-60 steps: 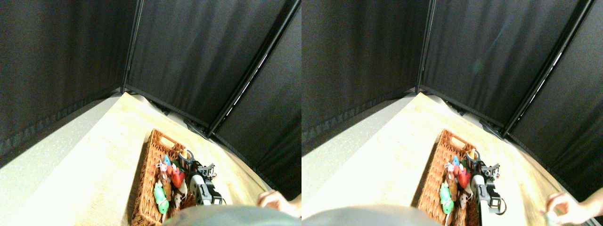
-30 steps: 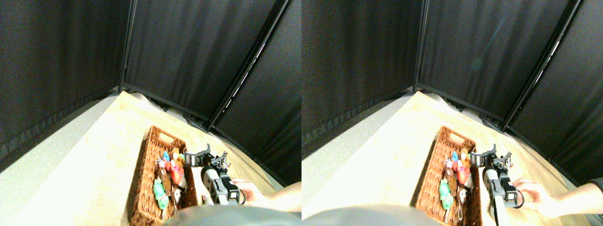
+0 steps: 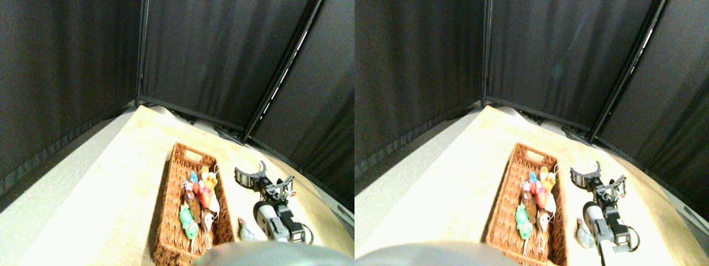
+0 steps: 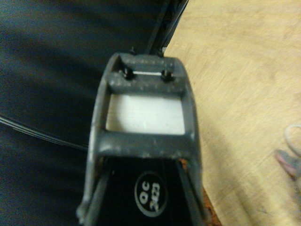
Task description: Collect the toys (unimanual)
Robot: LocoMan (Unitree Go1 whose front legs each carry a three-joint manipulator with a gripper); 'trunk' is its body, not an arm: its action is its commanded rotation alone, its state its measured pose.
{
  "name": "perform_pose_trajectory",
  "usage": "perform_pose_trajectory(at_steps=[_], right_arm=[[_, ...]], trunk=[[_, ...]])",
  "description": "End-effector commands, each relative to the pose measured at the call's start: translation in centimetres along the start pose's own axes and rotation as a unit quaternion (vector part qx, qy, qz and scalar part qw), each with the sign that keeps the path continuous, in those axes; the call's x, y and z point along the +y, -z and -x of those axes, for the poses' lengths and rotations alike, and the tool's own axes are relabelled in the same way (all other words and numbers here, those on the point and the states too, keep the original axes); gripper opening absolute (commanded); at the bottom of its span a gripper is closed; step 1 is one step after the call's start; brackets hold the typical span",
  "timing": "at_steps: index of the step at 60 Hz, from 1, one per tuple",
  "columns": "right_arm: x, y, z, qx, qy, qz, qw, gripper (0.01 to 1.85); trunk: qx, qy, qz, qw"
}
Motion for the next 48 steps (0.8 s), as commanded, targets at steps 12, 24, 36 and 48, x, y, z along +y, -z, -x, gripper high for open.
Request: perform_pose_trajectory(at_steps=[12, 24, 36, 48], right_arm=[[-1.7, -3.6, 2.8, -0.026, -0.044, 0.006, 0.999, 0.92], [-4.6, -2.8, 3.9, -0.02, -0.019, -0.039, 0.999, 0.9], [-6.5, -1.1, 4.1, -0.02, 0.017, -0.065, 0.998, 0.94], [-8.5, 0.4, 4.4, -0.008, 0.054, -0.08, 0.995, 1.06]], trunk=[[0.0204, 0.034, -0.028, 0.9988], [0.0242, 0.035, -0.031, 0.9986], [0.0275, 0.032, -0.026, 0.9988], [0.0298, 0.027, -0.018, 0.999]])
